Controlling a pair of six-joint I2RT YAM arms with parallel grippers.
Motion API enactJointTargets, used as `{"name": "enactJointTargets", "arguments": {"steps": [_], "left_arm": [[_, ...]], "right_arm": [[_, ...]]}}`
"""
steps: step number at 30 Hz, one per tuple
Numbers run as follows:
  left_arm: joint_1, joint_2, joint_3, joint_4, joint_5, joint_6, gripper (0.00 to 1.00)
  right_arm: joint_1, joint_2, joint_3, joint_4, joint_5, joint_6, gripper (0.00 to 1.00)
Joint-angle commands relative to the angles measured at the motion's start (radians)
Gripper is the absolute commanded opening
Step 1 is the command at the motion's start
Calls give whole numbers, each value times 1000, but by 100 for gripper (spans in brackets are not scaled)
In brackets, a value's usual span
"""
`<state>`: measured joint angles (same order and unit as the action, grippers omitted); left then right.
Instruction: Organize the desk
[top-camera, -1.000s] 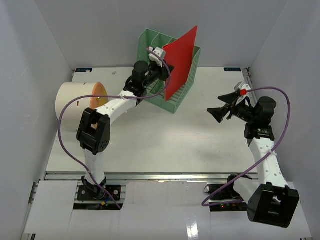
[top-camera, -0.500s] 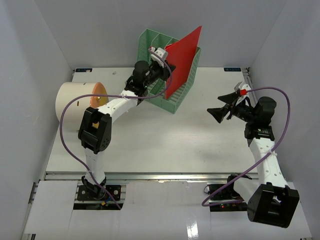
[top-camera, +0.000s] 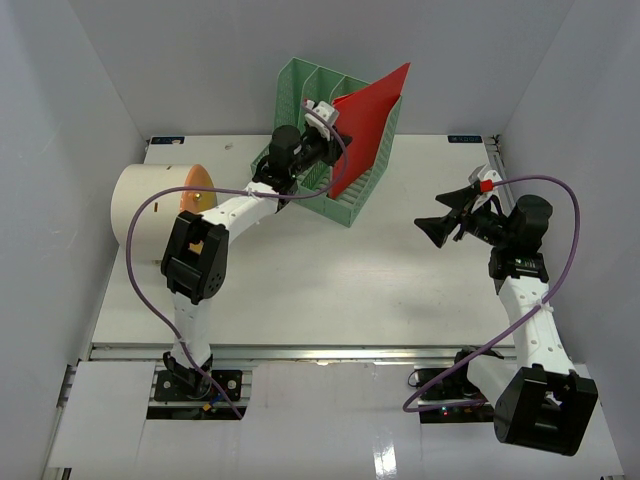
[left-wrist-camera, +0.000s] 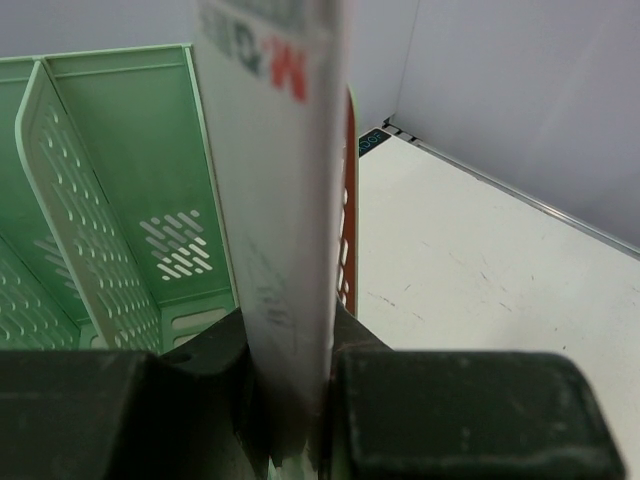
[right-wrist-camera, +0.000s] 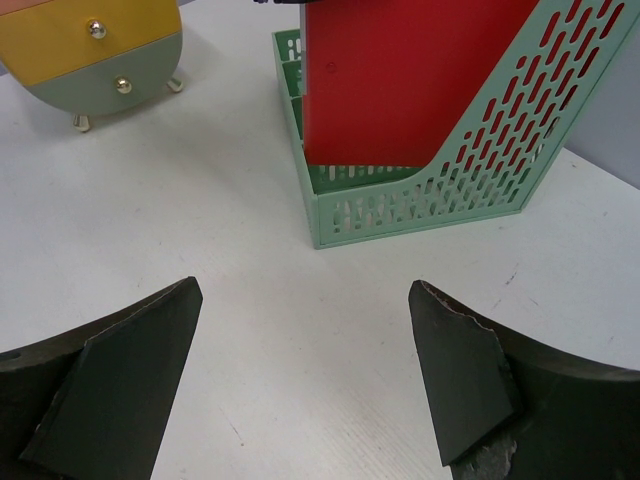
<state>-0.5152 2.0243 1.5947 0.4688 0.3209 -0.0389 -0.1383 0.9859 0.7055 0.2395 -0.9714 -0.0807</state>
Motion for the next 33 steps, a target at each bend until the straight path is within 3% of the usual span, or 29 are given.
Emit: {"name": "enactJointTargets", "arguments": {"steps": [1, 5, 10, 14, 16, 25, 33], "left_arm": [[-2, -32, -20, 39, 34, 10, 0], [-2, -47, -74, 52, 47, -5, 4], [-2, -87, -177, 93, 46, -38, 24], [-2, -112, -219, 106, 29, -70, 78], [-3, -136, -226, 116, 15, -88, 95], [-3, -303, -173, -12, 16, -86, 98], [-2, -670, -387, -272, -53, -99, 98]], "right_arm": [[-9, -18, -5, 49, -12, 10, 91], [-11, -16, -7, 52, -12, 12, 90], [-15, -15, -11, 58, -12, 13, 90], [-20, -13, -17, 66, -12, 13, 90], [-24, -9, -18, 67, -10, 10, 90], [-58, 40, -2, 26, -42, -4, 90], [-169, 85, 39, -51, -106, 1, 90]]}}
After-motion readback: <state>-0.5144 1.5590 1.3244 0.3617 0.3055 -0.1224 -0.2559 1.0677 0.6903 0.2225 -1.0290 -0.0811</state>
